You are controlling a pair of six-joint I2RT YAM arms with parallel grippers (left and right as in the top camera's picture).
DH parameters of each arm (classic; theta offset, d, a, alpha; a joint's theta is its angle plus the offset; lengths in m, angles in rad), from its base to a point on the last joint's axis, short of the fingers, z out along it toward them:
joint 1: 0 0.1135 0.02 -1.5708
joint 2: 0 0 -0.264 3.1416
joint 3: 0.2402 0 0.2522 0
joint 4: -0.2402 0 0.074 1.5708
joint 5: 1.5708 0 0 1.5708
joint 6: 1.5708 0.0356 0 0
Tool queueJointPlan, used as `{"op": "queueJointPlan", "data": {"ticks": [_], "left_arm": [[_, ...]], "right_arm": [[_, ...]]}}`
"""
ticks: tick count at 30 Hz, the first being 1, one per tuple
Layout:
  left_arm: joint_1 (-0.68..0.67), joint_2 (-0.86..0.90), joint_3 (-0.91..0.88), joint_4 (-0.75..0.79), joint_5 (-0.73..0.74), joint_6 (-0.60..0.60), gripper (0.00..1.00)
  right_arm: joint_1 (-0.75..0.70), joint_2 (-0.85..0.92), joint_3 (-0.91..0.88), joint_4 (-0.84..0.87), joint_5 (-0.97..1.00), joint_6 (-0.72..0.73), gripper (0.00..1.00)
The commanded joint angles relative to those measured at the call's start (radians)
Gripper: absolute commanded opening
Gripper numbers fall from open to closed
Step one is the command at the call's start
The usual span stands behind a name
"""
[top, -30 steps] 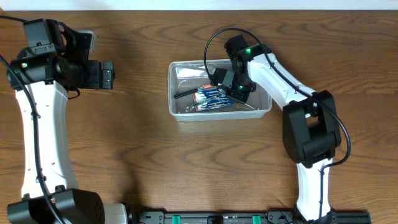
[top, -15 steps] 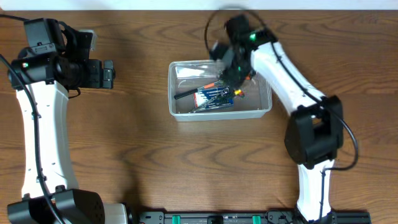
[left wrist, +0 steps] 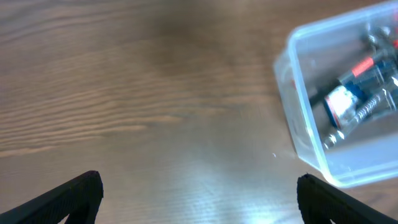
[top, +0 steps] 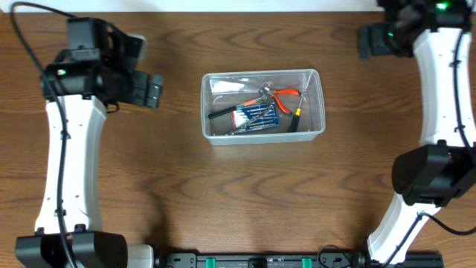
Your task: Pack container
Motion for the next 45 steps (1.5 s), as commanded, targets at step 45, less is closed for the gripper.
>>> {"op": "queueJointPlan", "data": {"ticks": [45], "left_arm": [[-0.199, -1.239, -0.914, 0.3, -0.245, -0.138, 0.98]], "right_arm": [[0.098, -1.369, -1.388, 0.238, 0.025, 0.101, 0.99]]}}
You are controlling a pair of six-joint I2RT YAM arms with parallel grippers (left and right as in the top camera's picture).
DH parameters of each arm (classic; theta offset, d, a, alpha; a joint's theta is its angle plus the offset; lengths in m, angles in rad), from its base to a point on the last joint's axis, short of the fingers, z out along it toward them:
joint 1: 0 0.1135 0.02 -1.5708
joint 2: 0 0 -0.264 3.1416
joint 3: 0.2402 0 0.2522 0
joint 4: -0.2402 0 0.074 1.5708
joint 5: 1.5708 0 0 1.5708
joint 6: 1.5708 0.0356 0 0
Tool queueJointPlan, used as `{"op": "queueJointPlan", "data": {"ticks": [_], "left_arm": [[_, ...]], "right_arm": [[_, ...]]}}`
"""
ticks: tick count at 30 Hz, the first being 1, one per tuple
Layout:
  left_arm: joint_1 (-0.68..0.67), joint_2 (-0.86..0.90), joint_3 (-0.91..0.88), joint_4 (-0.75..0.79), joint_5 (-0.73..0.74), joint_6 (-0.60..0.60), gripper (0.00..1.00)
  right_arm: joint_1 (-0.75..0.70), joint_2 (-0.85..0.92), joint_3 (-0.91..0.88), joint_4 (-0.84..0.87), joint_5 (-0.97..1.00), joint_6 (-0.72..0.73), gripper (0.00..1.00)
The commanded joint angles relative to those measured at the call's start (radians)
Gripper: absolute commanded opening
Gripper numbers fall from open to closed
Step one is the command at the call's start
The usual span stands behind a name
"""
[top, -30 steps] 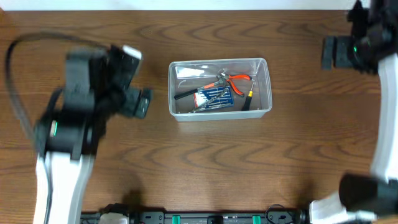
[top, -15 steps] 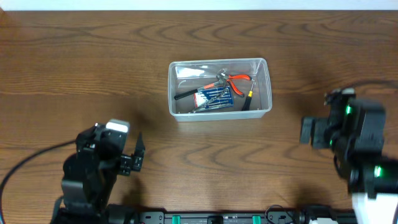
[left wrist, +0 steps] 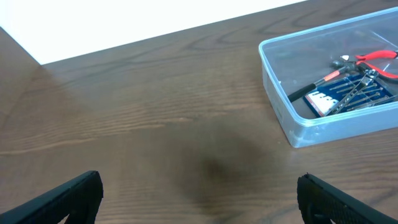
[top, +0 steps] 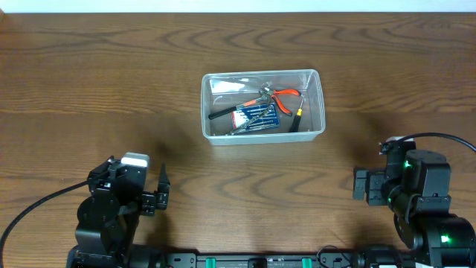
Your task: Pack container
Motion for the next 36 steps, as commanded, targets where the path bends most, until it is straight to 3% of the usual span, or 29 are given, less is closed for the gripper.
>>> {"op": "queueJointPlan", "data": {"ticks": [1, 13, 18, 24, 28, 36], "left_arm": [[-0.002, -0.006, -0.005, 0.001, -0.016, -0.016, 0.98], [-0.002, -0.006, -0.005, 0.001, -0.016, -0.016, 0.98], [-0.002, -0.006, -0.005, 0.001, -0.016, -0.016, 0.98], [-0.002, -0.006, -0.005, 0.001, -0.016, -0.016, 0.98], [-0.002, -0.006, -0.005, 0.001, -0.016, -0.016, 0.98], [-0.002, -0.006, -0.005, 0.001, -0.016, -0.016, 0.98]], "right_arm": [[0.01, -0.004, -0.006, -0.002, -0.004, 0.011, 0.99], [0.047, -0.023, -0.006, -0.008, -0.003, 0.01, 0.99], [0.047, -0.159, -0.006, -0.004, 0.065, -0.005, 0.99], [0.045, -0.457, -0.101, 0.066, 0.0, 0.0, 0.99], [0.046, -0.615, -0.295, 0.215, -0.03, 0.004, 0.99], [0.05, -0.67, -0.7, 0.9, -0.039, 0.006, 0.99]]}}
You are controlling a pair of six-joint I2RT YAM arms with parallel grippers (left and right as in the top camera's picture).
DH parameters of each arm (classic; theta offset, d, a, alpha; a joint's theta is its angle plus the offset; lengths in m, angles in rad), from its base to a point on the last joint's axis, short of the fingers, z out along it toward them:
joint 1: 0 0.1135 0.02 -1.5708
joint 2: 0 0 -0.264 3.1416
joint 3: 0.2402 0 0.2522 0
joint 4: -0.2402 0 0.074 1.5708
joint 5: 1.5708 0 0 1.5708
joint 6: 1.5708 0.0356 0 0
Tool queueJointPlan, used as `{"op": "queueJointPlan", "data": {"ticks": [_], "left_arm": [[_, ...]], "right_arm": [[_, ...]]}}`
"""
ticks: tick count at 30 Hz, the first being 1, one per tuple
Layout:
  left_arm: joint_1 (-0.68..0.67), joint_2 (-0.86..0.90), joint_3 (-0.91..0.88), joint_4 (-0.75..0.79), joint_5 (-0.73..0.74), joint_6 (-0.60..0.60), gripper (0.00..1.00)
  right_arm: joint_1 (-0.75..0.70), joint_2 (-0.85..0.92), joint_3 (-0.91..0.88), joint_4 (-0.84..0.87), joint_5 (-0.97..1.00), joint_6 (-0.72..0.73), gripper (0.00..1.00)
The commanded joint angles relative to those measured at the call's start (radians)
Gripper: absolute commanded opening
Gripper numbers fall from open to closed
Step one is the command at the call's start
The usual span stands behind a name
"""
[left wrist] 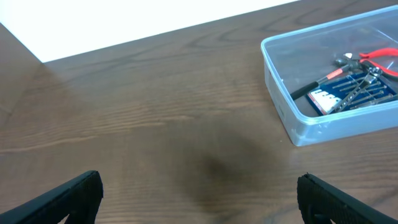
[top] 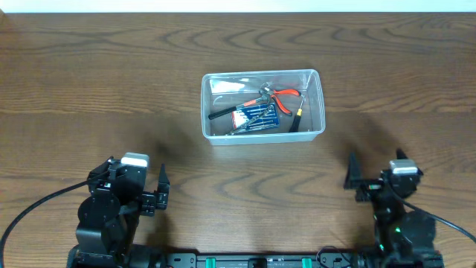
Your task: Pack container
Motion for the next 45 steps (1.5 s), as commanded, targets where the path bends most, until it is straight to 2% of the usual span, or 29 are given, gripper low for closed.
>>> {"op": "queueJointPlan", "data": {"ticks": [1, 5, 9, 14, 45], "left_arm": [[-0.002, -0.006, -0.001, 0.003, -0.008, -0.016, 0.98], [-0.002, -0.006, -0.001, 0.003, -0.008, -0.016, 0.98], [-0.002, -0.006, -0.001, 0.003, -0.008, -0.016, 0.98], [-0.002, -0.006, -0.001, 0.003, -0.008, -0.016, 0.98], [0.0, -0.027, -0.001, -0.03, -0.025, -0.007, 0.98]], "right_arm": [[0.012, -0.015, -0.098, 0.125, 0.0, 0.007, 0.99], [0.012, -0.028, -0.177, 0.161, 0.018, 0.006, 0.99], [0.012, -0.031, -0.177, 0.153, 0.019, -0.045, 0.99], [0.012, -0.031, -0.177, 0.152, 0.019, -0.01, 0.99], [0.012, -0.031, -0.177, 0.154, 0.019, -0.011, 0.99]]}}
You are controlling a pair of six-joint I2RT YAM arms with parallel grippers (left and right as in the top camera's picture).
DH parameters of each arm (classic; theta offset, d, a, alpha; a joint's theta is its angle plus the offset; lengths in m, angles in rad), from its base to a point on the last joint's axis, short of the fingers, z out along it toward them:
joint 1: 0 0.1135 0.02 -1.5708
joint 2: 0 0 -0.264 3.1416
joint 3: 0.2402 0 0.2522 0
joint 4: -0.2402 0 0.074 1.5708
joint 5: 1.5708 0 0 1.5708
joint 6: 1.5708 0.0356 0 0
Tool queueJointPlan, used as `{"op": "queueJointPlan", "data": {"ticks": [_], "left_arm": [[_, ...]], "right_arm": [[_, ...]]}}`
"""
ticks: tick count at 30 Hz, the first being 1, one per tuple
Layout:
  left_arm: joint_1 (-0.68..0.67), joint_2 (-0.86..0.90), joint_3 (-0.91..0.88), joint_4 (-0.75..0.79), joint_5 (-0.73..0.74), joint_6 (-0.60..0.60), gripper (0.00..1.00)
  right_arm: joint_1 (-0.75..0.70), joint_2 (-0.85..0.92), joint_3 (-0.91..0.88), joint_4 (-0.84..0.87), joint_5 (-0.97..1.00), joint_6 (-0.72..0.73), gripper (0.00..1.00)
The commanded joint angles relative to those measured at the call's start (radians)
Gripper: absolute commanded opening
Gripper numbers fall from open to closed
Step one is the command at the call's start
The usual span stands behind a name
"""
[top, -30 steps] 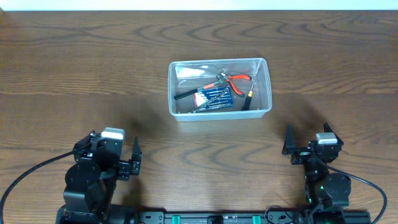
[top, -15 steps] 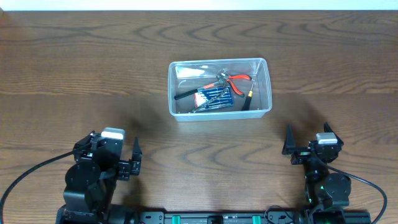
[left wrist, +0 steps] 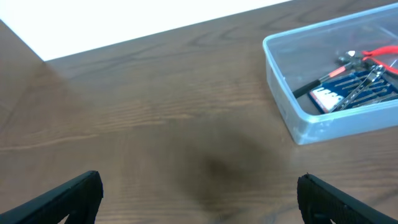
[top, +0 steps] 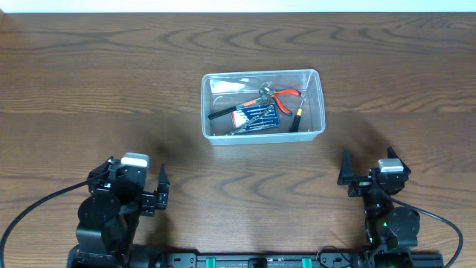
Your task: Pack container
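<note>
A clear plastic container (top: pixel 320 104) stands at the table's middle. In it lie red-handled pliers (top: pixel 283 94), a blue pack of small screwdrivers (top: pixel 256 115) and a black-handled tool (top: pixel 221 113). My left gripper (top: pixel 137 171) is drawn back at the near left edge, open and holding nothing. In the left wrist view its fingertips (left wrist: pixel 74 193) stand wide apart over bare wood, the left gripper (left wrist: pixel 199 199) far from the container (left wrist: pixel 292 121) at the upper right, and the pliers (left wrist: pixel 380 53) show inside. My right gripper (top: pixel 368 164) sits at the near right edge, open and holding nothing.
Brown wooden tabletop (top: pixel 111 82) lies all round the container. A white strip (left wrist: pixel 124 25) runs along the far edge of the table. Both arm bases (top: pixel 111 223) are folded at the near edge.
The right arm has shifted a little to the left at the near edge, its gripper still open. The left arm and the container's contents are as they were.
First both arms were stretched out, the left gripper open just left of the container, the right arm at the far right corner. Then both were folded at the near edge. Then the right gripper faced the container, open, and has stayed there.
</note>
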Motion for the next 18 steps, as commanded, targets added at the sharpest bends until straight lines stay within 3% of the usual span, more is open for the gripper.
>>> {"op": "queueJointPlan", "data": {"ticks": [1, 5, 9, 12, 18], "left_arm": [[0.0, -0.045, -0.001, -0.041, 0.007, -0.027, 0.98], [0.0, -0.183, -0.014, -0.118, 0.088, -0.154, 0.98], [0.0, -0.327, -0.109, -0.05, 0.091, -0.204, 0.98], [0.0, -0.322, -0.195, 0.086, 0.09, -0.203, 0.98], [0.0, -0.323, -0.459, 0.562, 0.09, -0.159, 0.98]], "right_arm": [[0.012, -0.009, -0.005, 0.0, 0.008, 0.01, 0.99], [0.012, -0.009, -0.005, 0.0, 0.008, 0.01, 0.99], [0.012, -0.009, -0.005, 0.0, 0.008, 0.01, 0.99], [0.012, -0.009, -0.005, 0.0, 0.008, 0.01, 0.99], [0.012, -0.009, -0.005, 0.0, 0.008, 0.01, 0.99]]}}
